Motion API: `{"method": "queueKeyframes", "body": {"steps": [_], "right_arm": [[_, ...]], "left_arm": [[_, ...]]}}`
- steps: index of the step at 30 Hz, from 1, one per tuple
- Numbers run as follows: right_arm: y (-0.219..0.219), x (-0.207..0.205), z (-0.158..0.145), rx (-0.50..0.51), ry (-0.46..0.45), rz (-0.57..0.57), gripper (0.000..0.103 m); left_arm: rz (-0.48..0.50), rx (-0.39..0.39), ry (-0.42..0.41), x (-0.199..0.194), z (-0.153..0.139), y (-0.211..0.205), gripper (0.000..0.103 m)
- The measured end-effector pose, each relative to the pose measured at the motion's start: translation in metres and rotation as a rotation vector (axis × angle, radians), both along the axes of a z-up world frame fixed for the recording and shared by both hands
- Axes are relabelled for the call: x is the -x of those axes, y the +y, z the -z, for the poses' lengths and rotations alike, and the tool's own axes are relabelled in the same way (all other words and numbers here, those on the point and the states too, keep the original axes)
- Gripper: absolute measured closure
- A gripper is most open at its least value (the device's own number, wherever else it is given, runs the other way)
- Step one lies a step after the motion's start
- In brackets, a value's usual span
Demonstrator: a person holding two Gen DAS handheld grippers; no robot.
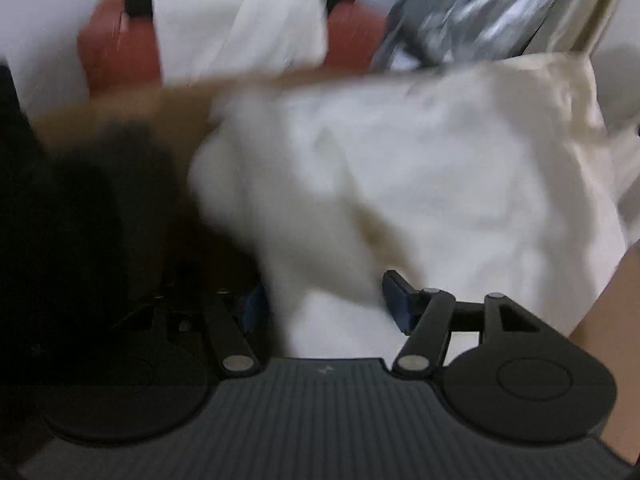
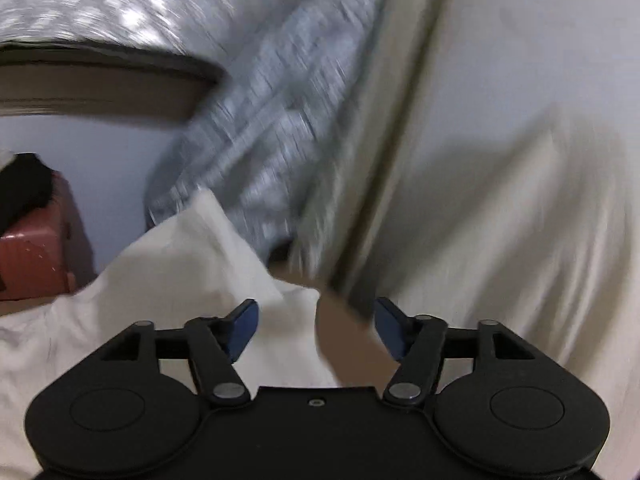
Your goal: Fold clothes
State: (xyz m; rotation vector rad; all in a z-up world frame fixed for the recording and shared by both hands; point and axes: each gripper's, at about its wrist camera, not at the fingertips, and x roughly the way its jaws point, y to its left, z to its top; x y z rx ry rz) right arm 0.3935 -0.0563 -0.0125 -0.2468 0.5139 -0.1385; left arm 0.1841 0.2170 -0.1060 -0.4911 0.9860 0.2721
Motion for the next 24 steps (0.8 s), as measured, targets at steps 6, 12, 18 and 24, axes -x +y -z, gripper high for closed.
{"method": "queueKeyframes", "body": {"steps": [6, 12, 18, 24], "right_arm": [[-0.069, 0.035, 0.056, -0.250, 0.072, 0.079, 0.024], [-0.156, 0.071, 0.115, -0.730, 0.130, 0.255, 0.022], [-0.193, 0.078, 0.167, -1.242, 0.047, 0.363, 0.019], [-0.147, 0.027, 0.141, -0.854, 0.122, 0.155, 0.056]], "left_arm": [[-0.067, 0.110, -0.022, 0.003, 0.012, 0.008, 0.036], [-0.093, 0.121, -0.028, 0.002, 0.023, 0.001, 0.031], [-0.099, 0.141, -0.038, -0.001, 0.028, -0.005, 0.035], [-0.046, 0.115, -0.092, -0.002, 0.019, -0.010, 0.070]]}}
